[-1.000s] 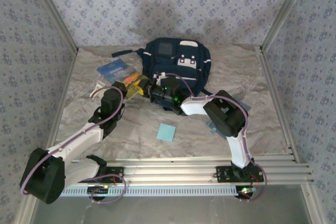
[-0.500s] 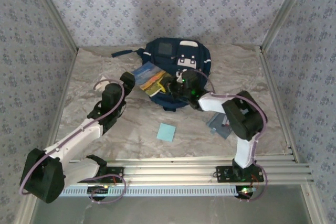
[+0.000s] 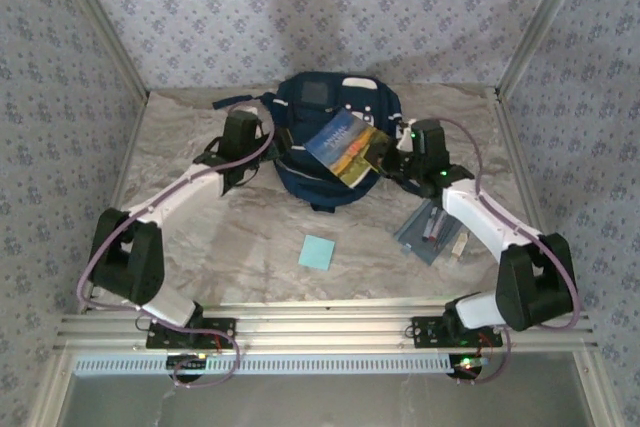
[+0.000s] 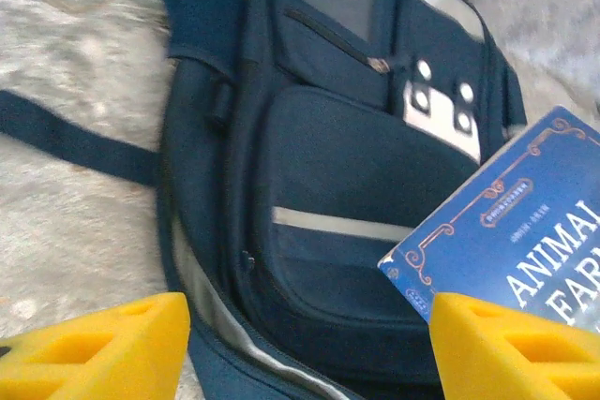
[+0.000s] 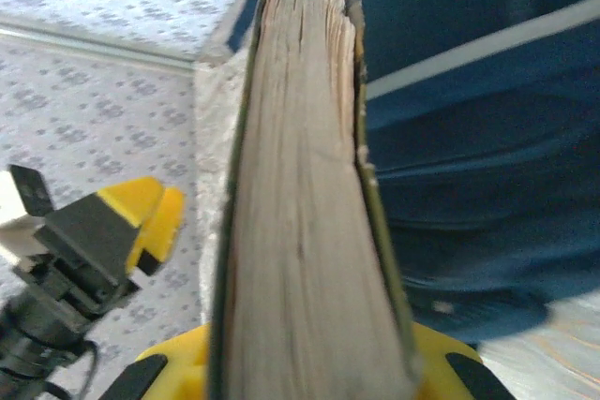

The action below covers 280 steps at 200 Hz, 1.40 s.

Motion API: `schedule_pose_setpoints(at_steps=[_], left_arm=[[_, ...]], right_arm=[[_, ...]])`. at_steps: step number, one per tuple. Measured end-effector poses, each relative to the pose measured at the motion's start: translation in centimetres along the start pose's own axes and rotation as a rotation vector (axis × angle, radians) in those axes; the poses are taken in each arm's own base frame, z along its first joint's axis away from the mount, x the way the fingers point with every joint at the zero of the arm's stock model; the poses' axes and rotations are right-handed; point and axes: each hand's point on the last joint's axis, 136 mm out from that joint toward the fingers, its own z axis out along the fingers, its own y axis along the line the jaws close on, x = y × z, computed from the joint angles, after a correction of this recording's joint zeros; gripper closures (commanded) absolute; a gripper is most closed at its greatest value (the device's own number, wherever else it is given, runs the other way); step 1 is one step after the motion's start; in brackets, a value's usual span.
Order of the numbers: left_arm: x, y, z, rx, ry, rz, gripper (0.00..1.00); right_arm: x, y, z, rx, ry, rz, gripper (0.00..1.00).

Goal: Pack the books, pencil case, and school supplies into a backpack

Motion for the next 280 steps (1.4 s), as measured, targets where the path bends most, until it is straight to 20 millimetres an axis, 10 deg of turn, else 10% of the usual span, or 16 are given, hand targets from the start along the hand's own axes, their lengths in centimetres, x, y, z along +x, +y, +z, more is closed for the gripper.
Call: schedule_pose_setpoints(at_steps=[47, 118, 191, 280], left_arm=[[1.0, -5.2, 2.0, 0.091, 0.174, 0.397, 0.36], [8.6, -9.0, 7.3, 0.107, 0.431, 0.817, 0.38], [10.5, -7.7, 12.6, 0.012, 0.481, 1.072, 0.38], [11.6, -8.0, 14.8, 0.019, 0.498, 1.178, 0.42]], right_arm=[[-0.9, -5.7, -5.0, 0.144, -0.033, 0.041, 1.0], [-1.4, -10.4, -9.7, 0.199, -0.137, 0.137, 1.0], [-1.1, -11.6, -10.5, 0.186, -0.162, 0.185, 1.0], [-1.4, -10.7, -11.1, 0.153, -0.191, 0.181, 1.0]])
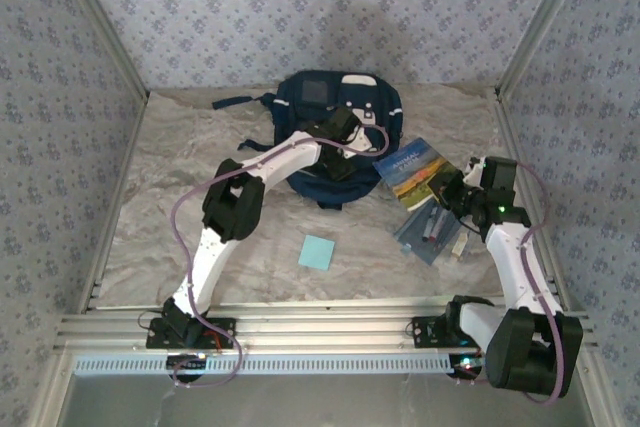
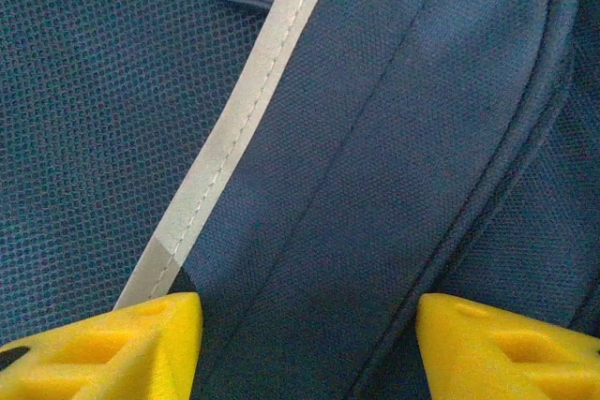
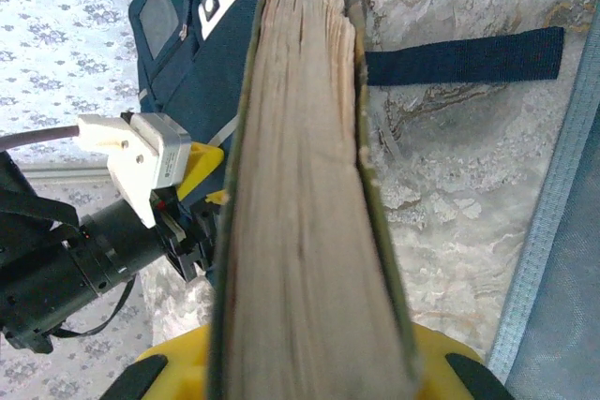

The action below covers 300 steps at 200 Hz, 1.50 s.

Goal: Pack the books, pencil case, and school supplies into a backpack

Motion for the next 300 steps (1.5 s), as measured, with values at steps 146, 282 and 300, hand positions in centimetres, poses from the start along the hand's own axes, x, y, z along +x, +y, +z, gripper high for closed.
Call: schedule_pose_setpoints(at_steps=[146, 282, 300], left_arm=[[0.2, -1.1, 0.1, 0.101, 0.012, -0.03, 1.0], [-7.1, 1.7, -10.7, 0.256, -0.196, -0.48, 1.0], [-7.7, 2.7, -12.1, 0.317, -0.232, -0.566, 1.0]], right_arm=[[-0.4, 0.7, -0.4, -0.027, -0.021, 0.0, 1.0], [-1.9, 2.1, -6.2, -0.011, -0.134, -0.016, 1.0], [-1.9, 2.3, -6.4, -0.015, -0.141, -0.023, 1.0]])
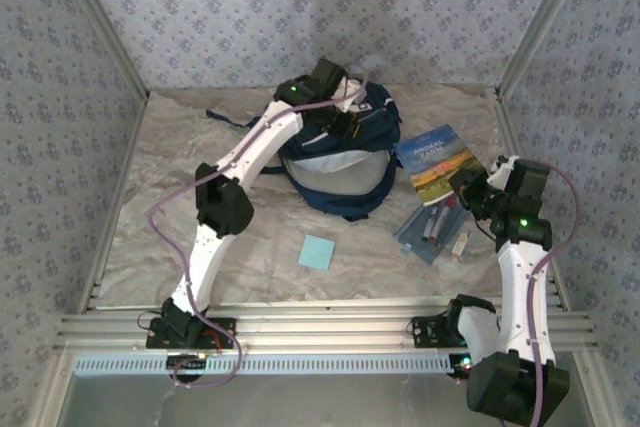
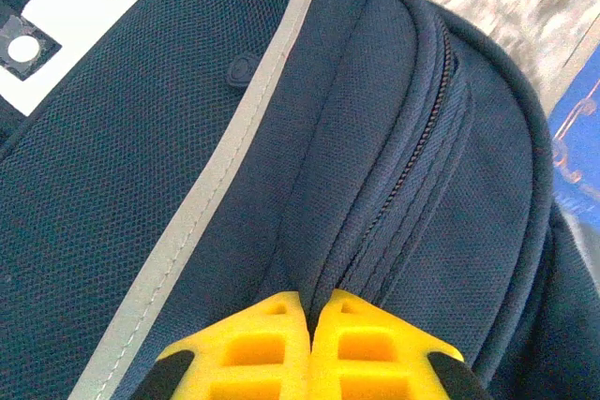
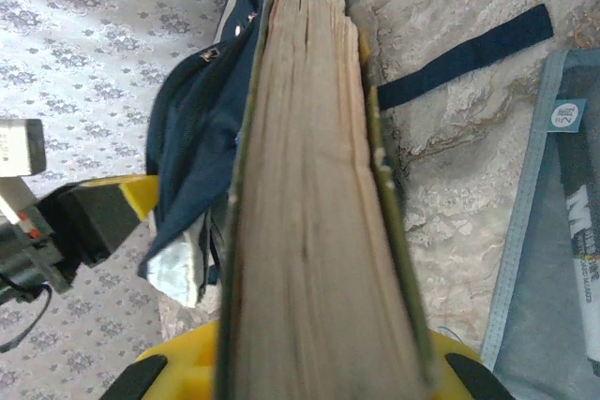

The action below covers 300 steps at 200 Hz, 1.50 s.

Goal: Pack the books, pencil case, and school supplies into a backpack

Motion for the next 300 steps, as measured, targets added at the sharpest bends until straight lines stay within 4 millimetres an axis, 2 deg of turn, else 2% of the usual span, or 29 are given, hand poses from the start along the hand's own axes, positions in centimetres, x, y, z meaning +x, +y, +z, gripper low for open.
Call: schedule_pose_setpoints(at_steps=[37, 63, 94, 131, 151, 212, 268, 300], left_arm=[[-1.1, 0.7, -1.1, 0.092, -0.024, -0.151, 1.0], [-1.8, 0.3, -1.3, 0.128, -0.04, -0.201, 1.0], [-1.9, -0.6, -0.8, 0.185, -0.032, -0.265, 1.0], [-2.2, -1.7, -0.6, 0.247, -0.025, -0.338, 1.0], [-2.3, -2.3, -0.6, 0.266, -0.023, -0.36, 1.0], [-2.1, -3.5, -0.4, 0.287, -0.008, -0.377, 1.0], [-2.1, -3.8, -0.4, 0.294, -0.007, -0.381, 1.0], [-2.1, -3.8, -0.4, 0.294, -0.007, -0.38, 1.0]], right_arm=[[0.4, -0.1, 0.5, -0.02, 0.009, 0.018, 1.0], [2.0, -0.6, 1.7, -0.017, 0.06, 0.035, 1.0], [3.7, 0.5, 3.5, -0.059, 0.108, 0.018, 1.0], [7.2, 1.5, 7.7, -0.08, 0.204, -0.005, 1.0], [8.4, 2.3, 9.8, -0.102, 0.23, -0.021, 1.0], [8.9, 3.0, 16.8, -0.154, 0.214, -0.039, 1.0], [8.1, 5.9, 22.5, -0.271, 0.164, -0.032, 1.0], [8.2, 6.6, 26.7, -0.319, 0.17, 0.015, 1.0]])
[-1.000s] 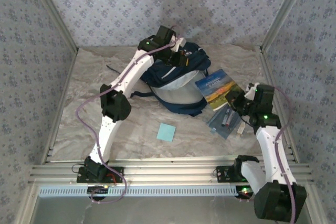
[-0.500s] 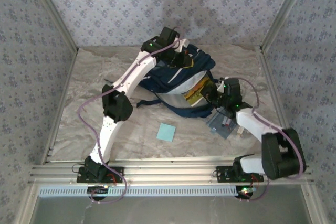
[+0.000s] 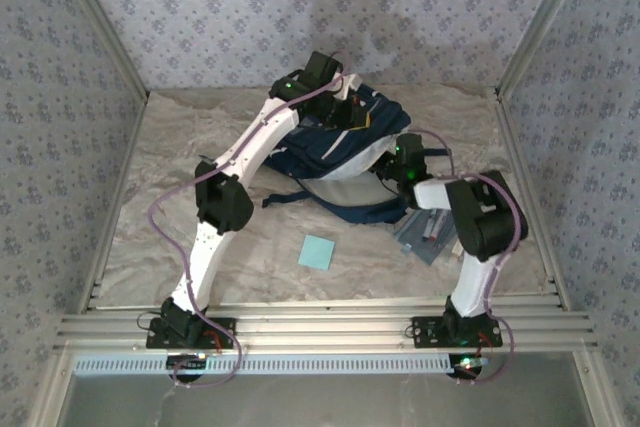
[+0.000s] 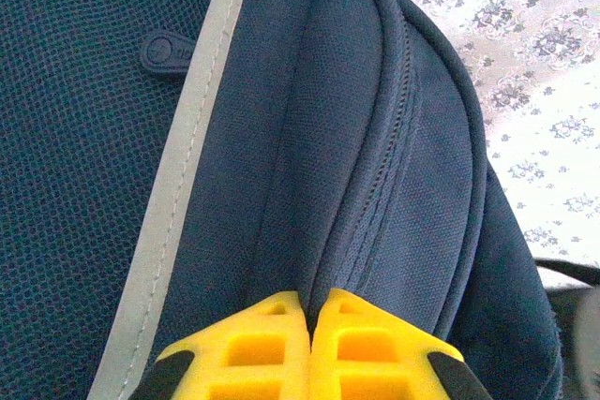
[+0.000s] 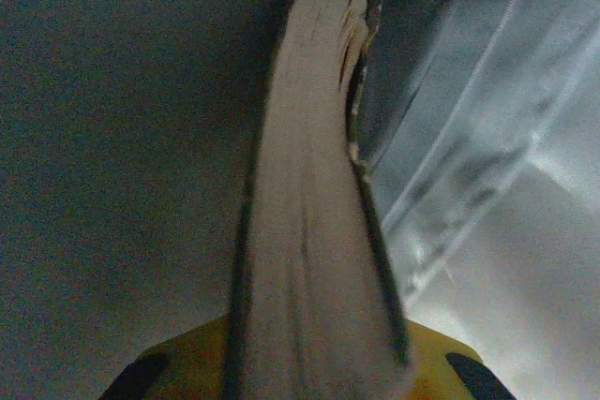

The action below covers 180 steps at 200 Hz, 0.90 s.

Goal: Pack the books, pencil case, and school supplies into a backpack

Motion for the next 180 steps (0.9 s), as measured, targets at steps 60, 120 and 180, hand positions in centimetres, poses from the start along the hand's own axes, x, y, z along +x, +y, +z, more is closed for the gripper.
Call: schedule_pose_setpoints(at_steps=[60, 120, 180], left_arm=[[0.0, 0.0, 0.1, -0.01, -0.005, 0.004, 1.0], [-0.6, 1.0, -0.1, -0.052, -0.032, 0.0, 1.0], [-0.8, 1.7, -0.3, -0.058, -0.033, -0.01, 1.0]], right_arm=[[-1.2, 0.3, 4.3, -0.031, -0.004, -0.002, 1.0], [-0.9, -0.5, 5.6, -0.001, 0.013, 0.03, 0.49], [-0.3, -1.0, 0.1, 0.125, 0.031, 0.047, 0.27]])
